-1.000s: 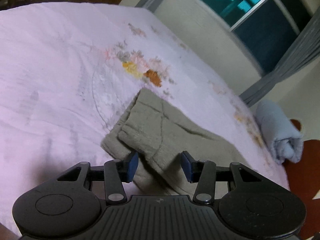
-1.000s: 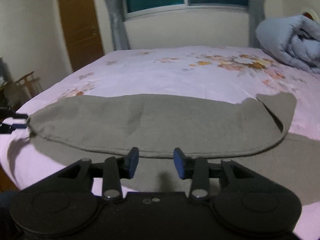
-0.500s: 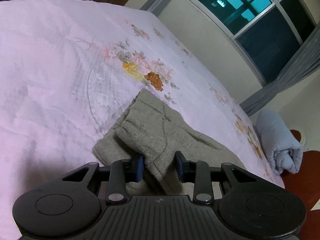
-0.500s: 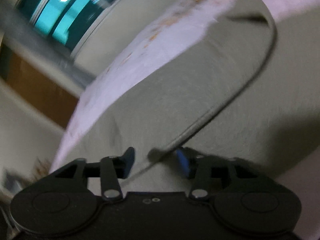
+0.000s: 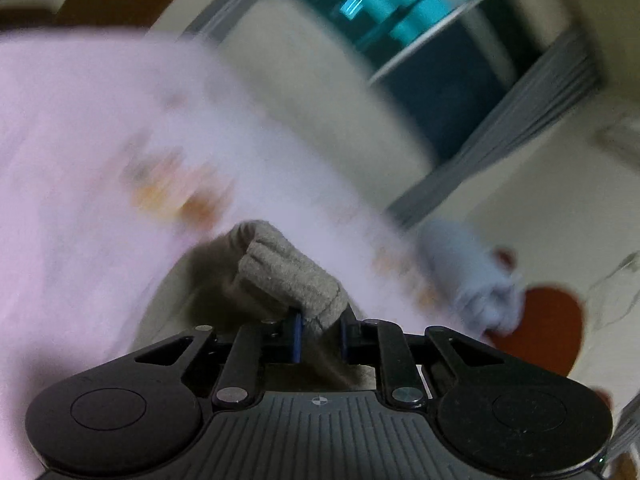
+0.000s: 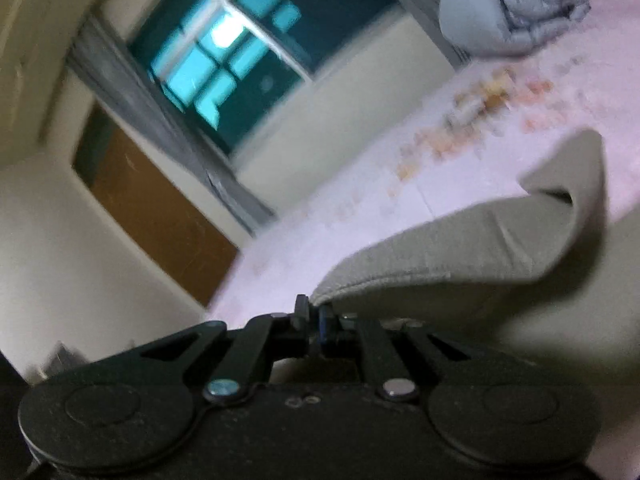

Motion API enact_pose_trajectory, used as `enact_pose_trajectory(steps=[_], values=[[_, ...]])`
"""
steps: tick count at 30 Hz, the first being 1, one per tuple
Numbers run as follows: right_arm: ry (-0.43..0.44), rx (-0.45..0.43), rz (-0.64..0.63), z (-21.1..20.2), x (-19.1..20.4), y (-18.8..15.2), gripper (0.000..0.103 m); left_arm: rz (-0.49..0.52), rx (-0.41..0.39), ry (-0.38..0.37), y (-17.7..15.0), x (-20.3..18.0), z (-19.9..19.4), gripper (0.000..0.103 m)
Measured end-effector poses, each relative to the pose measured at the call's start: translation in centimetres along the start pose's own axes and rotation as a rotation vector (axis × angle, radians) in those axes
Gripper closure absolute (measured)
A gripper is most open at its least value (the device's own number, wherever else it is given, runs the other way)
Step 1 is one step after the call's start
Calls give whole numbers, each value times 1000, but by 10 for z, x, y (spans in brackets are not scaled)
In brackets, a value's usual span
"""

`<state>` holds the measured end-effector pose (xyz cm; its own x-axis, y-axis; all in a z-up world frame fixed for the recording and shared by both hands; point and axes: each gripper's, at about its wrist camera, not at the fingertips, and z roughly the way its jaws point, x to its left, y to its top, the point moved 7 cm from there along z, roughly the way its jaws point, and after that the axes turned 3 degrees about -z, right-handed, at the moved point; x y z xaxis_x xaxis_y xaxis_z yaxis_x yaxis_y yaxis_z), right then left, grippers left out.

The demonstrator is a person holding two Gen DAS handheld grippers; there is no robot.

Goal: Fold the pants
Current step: 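Lift the held leg ends and fold them over toward the waistband with both tools, then open both tools to release the folded pants onto the bed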

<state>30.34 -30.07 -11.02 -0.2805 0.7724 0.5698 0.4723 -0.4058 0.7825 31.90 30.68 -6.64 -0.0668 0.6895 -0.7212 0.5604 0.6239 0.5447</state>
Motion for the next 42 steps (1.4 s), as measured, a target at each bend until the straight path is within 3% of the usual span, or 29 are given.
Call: enact_pose_trajectory(steps=[2, 3, 4, 7, 16, 21, 24, 28, 31, 33, 34, 35, 37, 42], values=[[-86, 141, -5, 13, -26, -43, 103, -31, 125, 126, -31, 36, 15, 85], [-132, 217, 33, 21, -44, -67, 103, -46, 130, 120, -41, 45, 16, 85], [-160, 239, 66, 24, -57, -82, 103, -65, 108, 101, -44, 48, 13, 85], [-156, 197, 107, 24, -62, -88, 103, -74, 77, 99, -43, 46, 10, 85], [-143, 191, 49, 18, -52, -75, 103, -35, 85, 108, -31, 41, 12, 85], [-145, 190, 63, 29, -43, -70, 103, 13, 48, 49, -19, 23, 9, 85], [-146, 200, 68, 31, -46, -73, 103, -14, 138, 136, -31, 47, 24, 85], [-143, 208, 81, 32, -49, -76, 103, -72, 119, 85, -34, 59, 20, 83], [-145, 214, 96, 30, -50, -73, 98, -67, 89, 96, -35, 51, 10, 74], [-152, 184, 102, 21, -50, -63, 92, -41, 54, 118, -36, 42, -1, 59], [-163, 165, 96, 14, -50, -57, 89, -20, 17, 159, -36, 36, -10, 23], [-172, 155, 95, 8, -52, -52, 88, 11, -42, 238, -35, 29, -20, 0], [-181, 126, 91, -6, -56, -39, 88, 55, -102, 279, -35, 15, -34, 0], [-290, 4, -9, -39, -76, 9, 87, 134, -120, 236, -55, -37, -26, 0]])
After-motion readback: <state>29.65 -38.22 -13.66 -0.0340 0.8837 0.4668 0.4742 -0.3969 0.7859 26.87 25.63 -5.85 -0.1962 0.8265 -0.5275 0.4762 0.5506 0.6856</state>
